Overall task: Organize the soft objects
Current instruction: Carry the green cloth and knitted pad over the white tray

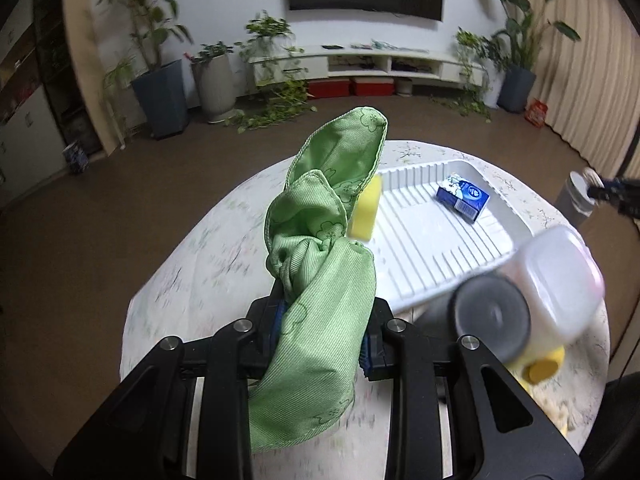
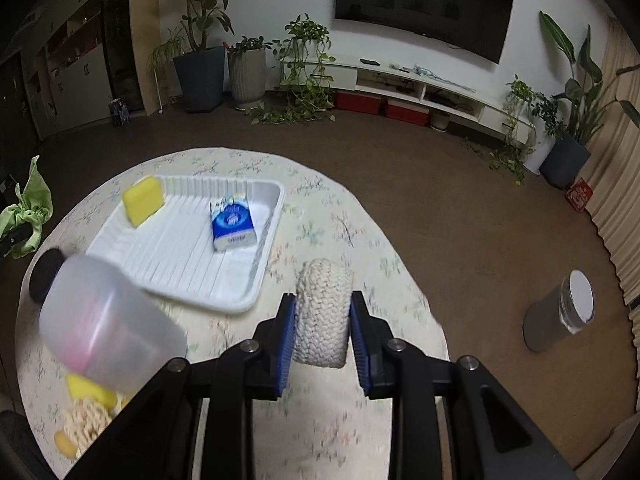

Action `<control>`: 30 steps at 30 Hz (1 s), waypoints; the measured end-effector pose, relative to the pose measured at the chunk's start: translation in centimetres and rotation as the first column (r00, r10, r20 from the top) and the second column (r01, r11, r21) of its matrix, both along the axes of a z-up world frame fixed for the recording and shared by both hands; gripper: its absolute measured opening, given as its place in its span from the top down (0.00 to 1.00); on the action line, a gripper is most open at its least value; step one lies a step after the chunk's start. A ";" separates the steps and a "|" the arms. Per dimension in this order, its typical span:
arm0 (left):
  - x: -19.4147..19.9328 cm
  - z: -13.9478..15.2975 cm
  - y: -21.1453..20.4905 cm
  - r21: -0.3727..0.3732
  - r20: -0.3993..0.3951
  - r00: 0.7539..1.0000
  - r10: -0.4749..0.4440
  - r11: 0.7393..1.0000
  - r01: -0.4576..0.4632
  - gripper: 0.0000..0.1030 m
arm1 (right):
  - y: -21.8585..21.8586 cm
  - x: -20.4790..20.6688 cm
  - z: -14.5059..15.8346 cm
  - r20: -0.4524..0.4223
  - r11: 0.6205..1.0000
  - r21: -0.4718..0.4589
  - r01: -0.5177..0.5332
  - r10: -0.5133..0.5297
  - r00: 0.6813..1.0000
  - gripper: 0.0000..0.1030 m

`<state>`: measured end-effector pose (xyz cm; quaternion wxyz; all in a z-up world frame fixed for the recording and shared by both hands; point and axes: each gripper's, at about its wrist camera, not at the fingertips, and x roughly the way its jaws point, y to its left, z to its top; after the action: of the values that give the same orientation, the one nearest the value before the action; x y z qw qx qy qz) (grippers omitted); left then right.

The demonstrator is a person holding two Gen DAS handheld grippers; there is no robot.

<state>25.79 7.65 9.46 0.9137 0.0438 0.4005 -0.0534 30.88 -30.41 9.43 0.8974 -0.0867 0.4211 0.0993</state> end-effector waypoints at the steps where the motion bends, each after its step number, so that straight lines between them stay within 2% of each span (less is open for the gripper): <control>1: 1.0 -0.1 -0.4 0.000 -0.008 1.000 -0.019 1.000 0.019 0.75 | 0.5 1.1 0.1 -0.003 1.000 -0.002 -0.010 0.010 1.000 0.72; 6: 5.8 -1.8 -2.6 0.016 -0.061 0.994 -0.094 0.995 0.096 0.75 | 4.1 5.6 -0.6 -0.023 0.995 -0.023 -0.094 0.093 0.995 0.72; 13: 9.5 -3.5 -4.3 0.014 -0.118 0.970 -0.210 0.977 0.213 0.75 | 9.0 9.7 -2.8 -0.073 0.976 -0.012 -0.217 0.216 0.974 0.72; 21: 11.0 -5.0 -6.4 0.008 -0.154 0.931 -0.331 0.942 0.336 0.74 | 12.0 11.5 -4.9 -0.119 0.947 0.014 -0.321 0.320 0.940 0.72; 26: 11.4 -6.0 -7.9 0.008 -0.183 0.899 -0.397 0.914 0.405 0.74 | 13.8 11.5 -6.1 -0.144 0.915 0.029 -0.403 0.403 0.904 0.72; 30: 11.9 -6.9 -8.3 -0.002 -0.205 0.894 -0.398 0.914 0.406 0.74 | 15.1 11.4 -6.9 -0.164 0.888 0.024 -0.459 0.456 0.875 0.72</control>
<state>37.68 -0.66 2.57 0.8365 0.1388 0.4742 -0.2368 42.24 -15.28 2.56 0.8098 -0.1823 0.4622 0.3121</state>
